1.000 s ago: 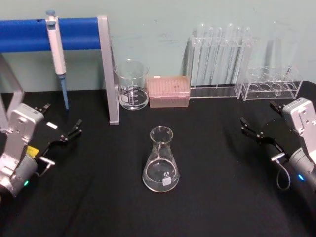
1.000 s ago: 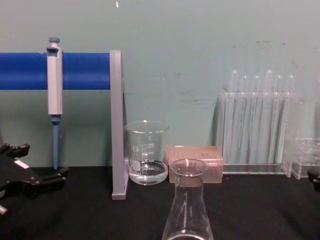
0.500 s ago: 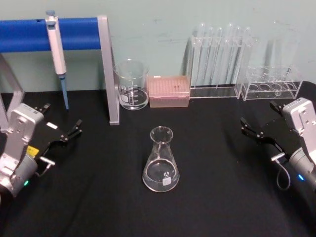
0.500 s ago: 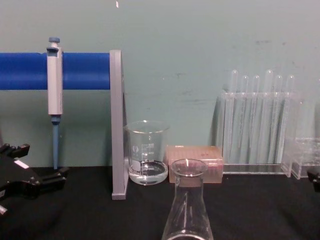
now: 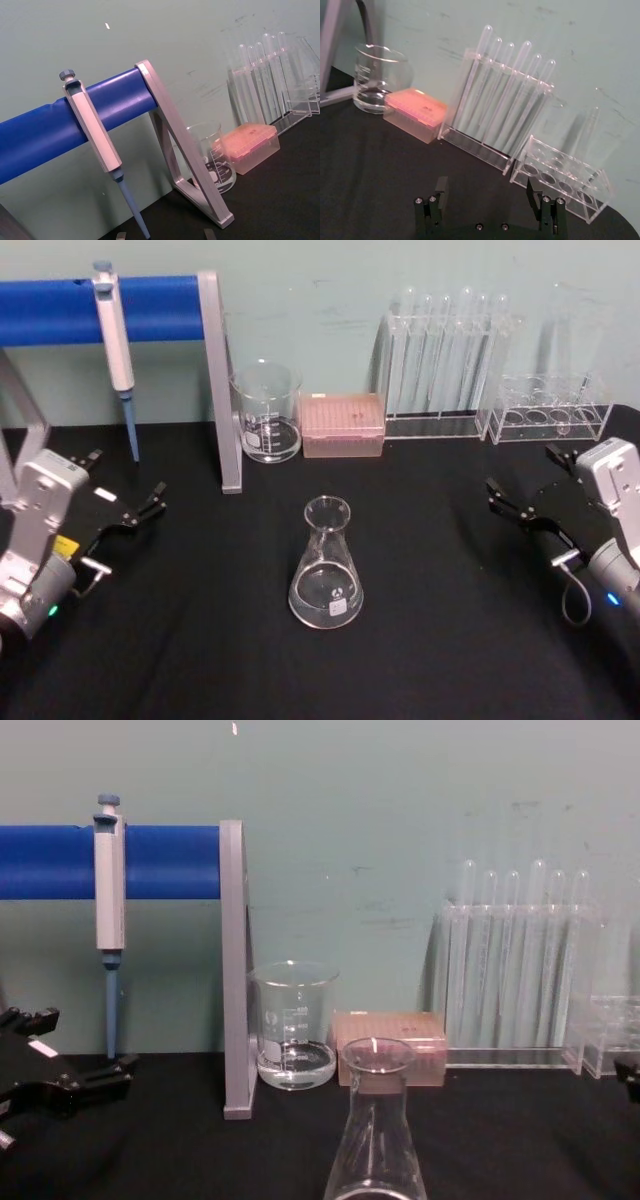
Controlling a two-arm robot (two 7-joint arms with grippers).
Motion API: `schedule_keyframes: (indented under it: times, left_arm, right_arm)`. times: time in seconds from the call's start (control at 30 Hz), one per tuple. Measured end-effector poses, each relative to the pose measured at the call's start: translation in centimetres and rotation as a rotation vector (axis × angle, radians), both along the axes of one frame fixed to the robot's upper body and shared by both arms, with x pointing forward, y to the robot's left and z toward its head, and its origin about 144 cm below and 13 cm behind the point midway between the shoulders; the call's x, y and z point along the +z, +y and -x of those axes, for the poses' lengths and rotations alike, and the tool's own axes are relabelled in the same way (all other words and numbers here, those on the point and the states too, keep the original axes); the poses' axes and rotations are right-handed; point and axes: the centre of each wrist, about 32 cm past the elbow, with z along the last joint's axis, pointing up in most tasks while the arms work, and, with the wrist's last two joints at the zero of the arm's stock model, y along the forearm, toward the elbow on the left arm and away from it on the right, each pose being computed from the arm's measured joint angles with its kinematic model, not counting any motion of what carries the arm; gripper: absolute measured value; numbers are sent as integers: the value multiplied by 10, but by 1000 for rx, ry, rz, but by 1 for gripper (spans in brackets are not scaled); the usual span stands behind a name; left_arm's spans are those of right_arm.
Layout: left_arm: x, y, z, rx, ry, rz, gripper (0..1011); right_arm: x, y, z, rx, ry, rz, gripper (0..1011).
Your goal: Grasp the erlenmeyer flask with one hand, shake it three times, then place it back.
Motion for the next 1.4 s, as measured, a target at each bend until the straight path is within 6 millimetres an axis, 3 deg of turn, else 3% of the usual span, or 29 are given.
schedule_keyframes:
  times: [0.63, 1.0, 1.4]
  left_arm:
    - [0, 0, 0, 0, 0, 0, 1001]
    - [0, 0, 0, 0, 0, 0, 1001]
    - [0, 0, 0, 0, 0, 0, 1001]
  right_arm:
    - [13, -15, 32, 181, 43, -203, 1003]
    - [14, -2, 49, 328, 84, -242, 1002]
    - [9, 22, 38, 507, 123, -267, 1002]
